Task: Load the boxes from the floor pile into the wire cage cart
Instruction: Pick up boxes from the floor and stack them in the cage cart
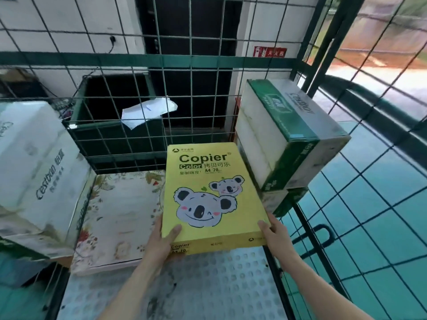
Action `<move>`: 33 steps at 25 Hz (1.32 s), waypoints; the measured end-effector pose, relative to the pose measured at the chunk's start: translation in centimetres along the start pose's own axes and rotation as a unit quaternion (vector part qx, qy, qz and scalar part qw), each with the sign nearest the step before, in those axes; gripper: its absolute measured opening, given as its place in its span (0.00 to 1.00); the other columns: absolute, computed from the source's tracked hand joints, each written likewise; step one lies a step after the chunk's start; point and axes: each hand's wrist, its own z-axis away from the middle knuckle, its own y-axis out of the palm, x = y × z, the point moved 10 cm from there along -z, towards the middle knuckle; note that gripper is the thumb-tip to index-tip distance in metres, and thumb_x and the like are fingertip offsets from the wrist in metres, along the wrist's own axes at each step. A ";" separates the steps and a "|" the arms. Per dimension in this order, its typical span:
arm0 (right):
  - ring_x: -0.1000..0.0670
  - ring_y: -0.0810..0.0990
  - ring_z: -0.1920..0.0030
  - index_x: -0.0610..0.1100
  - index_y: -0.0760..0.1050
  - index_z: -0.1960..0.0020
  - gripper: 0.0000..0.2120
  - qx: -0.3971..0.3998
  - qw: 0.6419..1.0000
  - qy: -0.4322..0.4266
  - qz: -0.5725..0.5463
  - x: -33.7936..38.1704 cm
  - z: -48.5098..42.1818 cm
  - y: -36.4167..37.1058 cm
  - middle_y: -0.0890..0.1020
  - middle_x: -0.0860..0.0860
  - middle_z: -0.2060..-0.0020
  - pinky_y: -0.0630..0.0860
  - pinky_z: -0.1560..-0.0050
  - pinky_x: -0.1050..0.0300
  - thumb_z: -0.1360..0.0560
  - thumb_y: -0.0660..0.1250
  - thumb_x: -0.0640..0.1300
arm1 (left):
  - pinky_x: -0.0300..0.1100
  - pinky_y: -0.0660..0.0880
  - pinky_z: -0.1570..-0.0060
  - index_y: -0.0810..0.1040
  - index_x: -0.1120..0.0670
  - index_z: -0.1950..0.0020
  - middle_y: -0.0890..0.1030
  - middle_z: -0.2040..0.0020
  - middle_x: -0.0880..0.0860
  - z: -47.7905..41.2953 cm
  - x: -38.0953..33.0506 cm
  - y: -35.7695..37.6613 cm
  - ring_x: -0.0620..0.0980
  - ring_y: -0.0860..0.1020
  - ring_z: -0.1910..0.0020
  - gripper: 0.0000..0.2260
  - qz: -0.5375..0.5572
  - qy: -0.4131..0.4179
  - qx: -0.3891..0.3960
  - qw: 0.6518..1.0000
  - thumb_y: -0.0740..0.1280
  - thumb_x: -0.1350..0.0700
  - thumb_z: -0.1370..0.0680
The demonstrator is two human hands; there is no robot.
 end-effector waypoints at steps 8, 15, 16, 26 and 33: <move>0.50 0.62 0.23 0.59 0.57 0.20 0.34 0.135 0.980 -0.045 0.139 -2.7 -5.7 1.3 0.62 0.53 0.23 0.67 0.29 0.55 0.21 0.68 0.54 | 0.61 0.83 0.52 0.51 0.41 0.19 0.69 0.28 0.44 -2.9 -1.8 4.1 0.60 0.79 0.39 0.43 -0.165 0.047 -0.048 0.984 0.75 0.47 0.25; 0.45 0.66 0.25 0.55 0.51 0.18 0.37 0.128 0.963 -0.050 0.232 -4.2 -7.7 2.8 0.58 0.46 0.21 0.68 0.30 0.52 0.20 0.67 0.54 | 0.58 0.74 0.33 0.35 0.42 0.18 0.59 0.19 0.50 -6.1 -1.2 5.0 0.59 0.68 0.26 0.70 -0.393 0.052 0.006 0.918 0.80 0.29 0.46; 0.44 0.66 0.25 0.55 0.49 0.17 0.36 0.134 0.955 -0.048 0.260 -4.6 -7.7 3.1 0.58 0.45 0.21 0.69 0.31 0.53 0.19 0.65 0.54 | 0.57 0.70 0.30 0.34 0.44 0.18 0.57 0.19 0.53 -6.3 -1.0 5.4 0.59 0.64 0.24 0.69 -0.421 0.053 0.005 0.905 0.80 0.31 0.42; 0.45 0.75 0.32 0.57 0.43 0.18 0.35 0.124 0.893 -0.084 0.424 -4.1 -10.8 3.6 0.57 0.45 0.20 0.78 0.45 0.49 0.18 0.57 0.61 | 0.54 0.68 0.29 0.55 0.41 0.18 0.55 0.20 0.60 -8.4 -1.6 5.5 0.60 0.61 0.22 0.52 -0.461 0.082 -0.072 0.881 0.79 0.36 0.36; 0.45 0.80 0.40 0.57 0.42 0.18 0.35 0.143 0.870 -0.068 0.466 -4.3 -11.1 3.8 0.67 0.43 0.26 0.77 0.53 0.50 0.18 0.57 0.61 | 0.54 0.77 0.38 0.50 0.37 0.18 0.53 0.18 0.58 -9.1 -1.4 5.1 0.56 0.70 0.26 0.52 -0.567 0.030 -0.062 0.821 0.74 0.29 0.36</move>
